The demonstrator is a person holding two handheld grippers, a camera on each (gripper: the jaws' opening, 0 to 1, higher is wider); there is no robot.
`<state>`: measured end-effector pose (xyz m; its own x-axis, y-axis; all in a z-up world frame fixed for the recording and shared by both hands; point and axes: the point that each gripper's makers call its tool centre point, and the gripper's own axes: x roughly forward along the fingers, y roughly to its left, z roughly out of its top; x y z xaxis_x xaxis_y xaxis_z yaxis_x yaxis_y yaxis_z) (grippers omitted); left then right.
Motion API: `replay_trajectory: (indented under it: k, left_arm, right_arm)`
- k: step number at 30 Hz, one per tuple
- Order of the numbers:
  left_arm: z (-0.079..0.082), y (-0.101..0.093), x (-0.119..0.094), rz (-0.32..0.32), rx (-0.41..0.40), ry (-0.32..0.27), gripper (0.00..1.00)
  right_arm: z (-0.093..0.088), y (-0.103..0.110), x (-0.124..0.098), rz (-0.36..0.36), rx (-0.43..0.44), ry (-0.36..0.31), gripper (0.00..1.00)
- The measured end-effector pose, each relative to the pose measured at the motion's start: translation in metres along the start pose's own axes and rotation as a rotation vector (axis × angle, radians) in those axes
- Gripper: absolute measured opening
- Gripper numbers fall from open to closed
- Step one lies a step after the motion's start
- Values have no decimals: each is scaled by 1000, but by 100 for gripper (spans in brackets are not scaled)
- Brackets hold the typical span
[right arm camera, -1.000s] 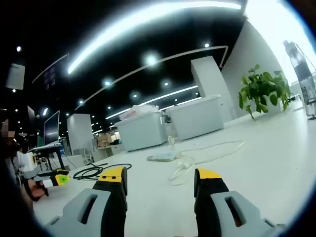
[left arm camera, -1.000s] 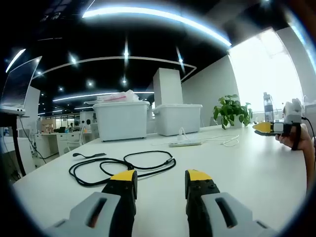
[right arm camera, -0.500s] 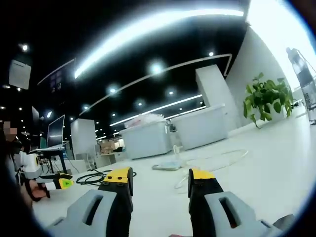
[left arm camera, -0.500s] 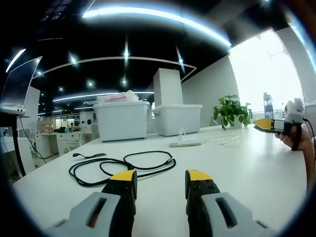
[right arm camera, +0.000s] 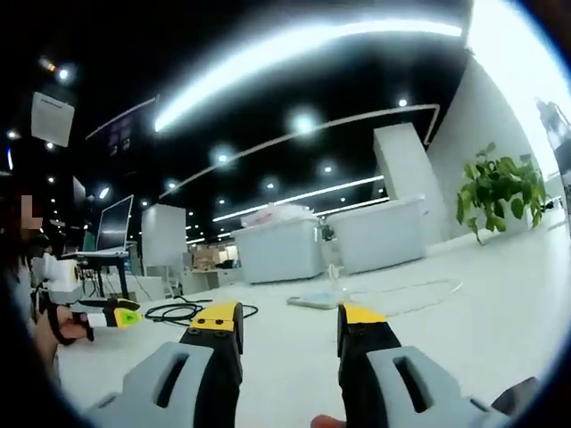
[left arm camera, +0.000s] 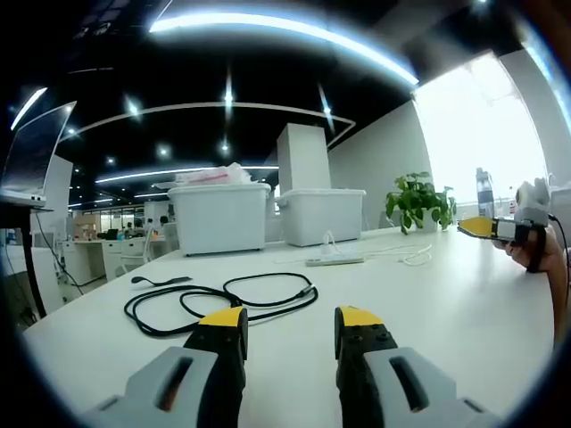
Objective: Coil the Type-C to USB data cable on the desktop and secure it with Velcro straps.
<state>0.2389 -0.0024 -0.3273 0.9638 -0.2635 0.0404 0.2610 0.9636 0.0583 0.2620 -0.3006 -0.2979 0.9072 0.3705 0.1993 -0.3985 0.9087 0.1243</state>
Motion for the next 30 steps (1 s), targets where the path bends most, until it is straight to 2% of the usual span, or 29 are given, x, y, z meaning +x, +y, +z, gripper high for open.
replay_trajectory:
  k: [3, 9, 12, 20, 24, 30]
  left_arm:
    - [0, 0, 0, -2, 2, 2, 40]
    - [0, 0, 0, 0, 0, 0, 40]
    - [0, 0, 0, -1, 2, 1, 40]
    - [0, 0, 0, -1, 2, 1, 40]
    - [0, 0, 0, -1, 2, 1, 40]
    - [0, -1, 0, -2, 1, 1, 40]
  right_arm:
    - [3, 0, 0, -1, -4, -19, 41]
    - [13, -5, -1, -14, 18, -70, 32]
    - [16, -3, -1, -8, 22, -84, 32]
    - [15, -8, -2, -18, 63, -77, 31]
    - [12, -5, -1, -8, 56, -59, 31]
    - [6, -9, -1, -35, 56, -29, 33]
